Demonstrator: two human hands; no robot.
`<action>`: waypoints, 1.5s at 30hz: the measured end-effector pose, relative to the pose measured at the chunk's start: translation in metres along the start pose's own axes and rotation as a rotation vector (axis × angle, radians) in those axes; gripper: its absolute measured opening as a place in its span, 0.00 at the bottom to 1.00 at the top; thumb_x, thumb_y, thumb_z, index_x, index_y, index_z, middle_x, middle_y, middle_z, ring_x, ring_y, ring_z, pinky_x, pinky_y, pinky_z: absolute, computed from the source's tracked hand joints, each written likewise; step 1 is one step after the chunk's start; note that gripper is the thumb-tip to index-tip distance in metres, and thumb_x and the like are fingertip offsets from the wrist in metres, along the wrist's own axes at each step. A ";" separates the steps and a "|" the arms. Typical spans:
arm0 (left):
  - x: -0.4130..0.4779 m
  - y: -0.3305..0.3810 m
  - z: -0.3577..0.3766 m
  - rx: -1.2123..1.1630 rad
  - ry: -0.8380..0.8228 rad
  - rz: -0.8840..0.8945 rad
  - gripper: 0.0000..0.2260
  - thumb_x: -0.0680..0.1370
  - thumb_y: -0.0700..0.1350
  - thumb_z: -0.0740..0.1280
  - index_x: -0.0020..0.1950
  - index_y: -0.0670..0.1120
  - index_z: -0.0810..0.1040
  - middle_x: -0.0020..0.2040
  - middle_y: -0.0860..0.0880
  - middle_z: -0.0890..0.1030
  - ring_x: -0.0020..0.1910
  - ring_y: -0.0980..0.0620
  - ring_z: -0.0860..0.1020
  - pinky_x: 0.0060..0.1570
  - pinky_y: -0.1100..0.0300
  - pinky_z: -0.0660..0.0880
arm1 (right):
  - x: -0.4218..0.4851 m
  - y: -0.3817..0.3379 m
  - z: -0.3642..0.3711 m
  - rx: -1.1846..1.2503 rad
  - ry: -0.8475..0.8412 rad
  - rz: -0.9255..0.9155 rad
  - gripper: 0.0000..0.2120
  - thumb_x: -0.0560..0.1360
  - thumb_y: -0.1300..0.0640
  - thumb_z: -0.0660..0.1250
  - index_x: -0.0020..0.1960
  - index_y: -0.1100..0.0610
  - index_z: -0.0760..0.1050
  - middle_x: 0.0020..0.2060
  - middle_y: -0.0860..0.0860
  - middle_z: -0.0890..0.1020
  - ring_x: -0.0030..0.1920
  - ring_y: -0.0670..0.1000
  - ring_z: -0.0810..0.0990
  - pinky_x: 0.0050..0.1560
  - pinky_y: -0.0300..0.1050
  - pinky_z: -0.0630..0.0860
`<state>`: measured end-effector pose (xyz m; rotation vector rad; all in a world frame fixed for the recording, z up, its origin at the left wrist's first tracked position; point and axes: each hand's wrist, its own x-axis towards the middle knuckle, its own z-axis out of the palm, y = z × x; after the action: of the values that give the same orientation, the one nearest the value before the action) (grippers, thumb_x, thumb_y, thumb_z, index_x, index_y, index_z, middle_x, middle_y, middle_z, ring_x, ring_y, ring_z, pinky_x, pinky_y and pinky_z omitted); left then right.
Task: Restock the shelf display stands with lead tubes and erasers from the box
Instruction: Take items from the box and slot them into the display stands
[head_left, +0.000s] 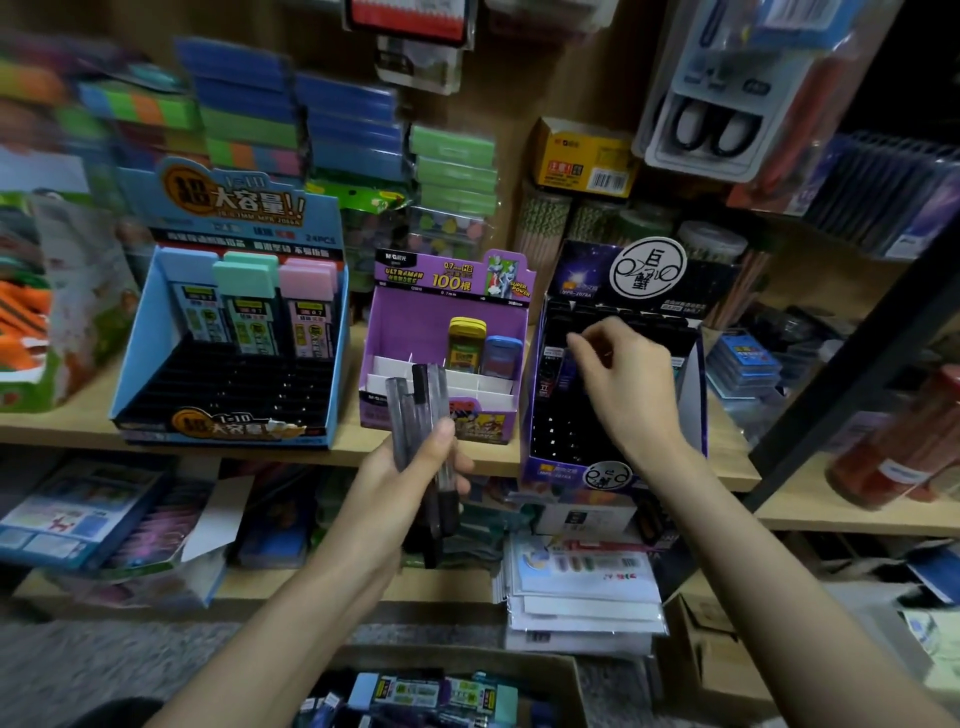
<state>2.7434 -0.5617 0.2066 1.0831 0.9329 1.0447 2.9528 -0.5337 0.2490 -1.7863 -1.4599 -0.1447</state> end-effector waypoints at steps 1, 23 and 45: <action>0.000 0.000 0.000 -0.018 -0.010 0.003 0.18 0.70 0.57 0.65 0.49 0.44 0.78 0.35 0.52 0.83 0.34 0.57 0.80 0.41 0.59 0.75 | -0.004 -0.008 -0.005 0.065 0.013 -0.016 0.08 0.78 0.52 0.64 0.47 0.57 0.78 0.36 0.46 0.78 0.37 0.45 0.75 0.35 0.36 0.65; -0.003 0.013 -0.015 -0.022 0.125 0.089 0.03 0.76 0.47 0.67 0.42 0.49 0.77 0.29 0.54 0.76 0.27 0.58 0.75 0.27 0.65 0.73 | -0.057 -0.067 -0.013 0.944 -0.750 0.300 0.09 0.80 0.57 0.60 0.53 0.57 0.78 0.31 0.52 0.76 0.22 0.48 0.74 0.23 0.38 0.70; -0.003 0.005 0.007 -0.068 -0.083 -0.012 0.13 0.66 0.54 0.72 0.40 0.47 0.75 0.29 0.53 0.74 0.24 0.57 0.71 0.24 0.64 0.70 | -0.021 -0.016 -0.030 1.189 -0.235 0.578 0.08 0.73 0.63 0.68 0.37 0.56 0.75 0.32 0.49 0.83 0.33 0.44 0.79 0.33 0.33 0.75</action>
<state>2.7480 -0.5659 0.2135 1.0548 0.8305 1.0072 2.9435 -0.5689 0.2654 -1.1158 -0.7671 1.0388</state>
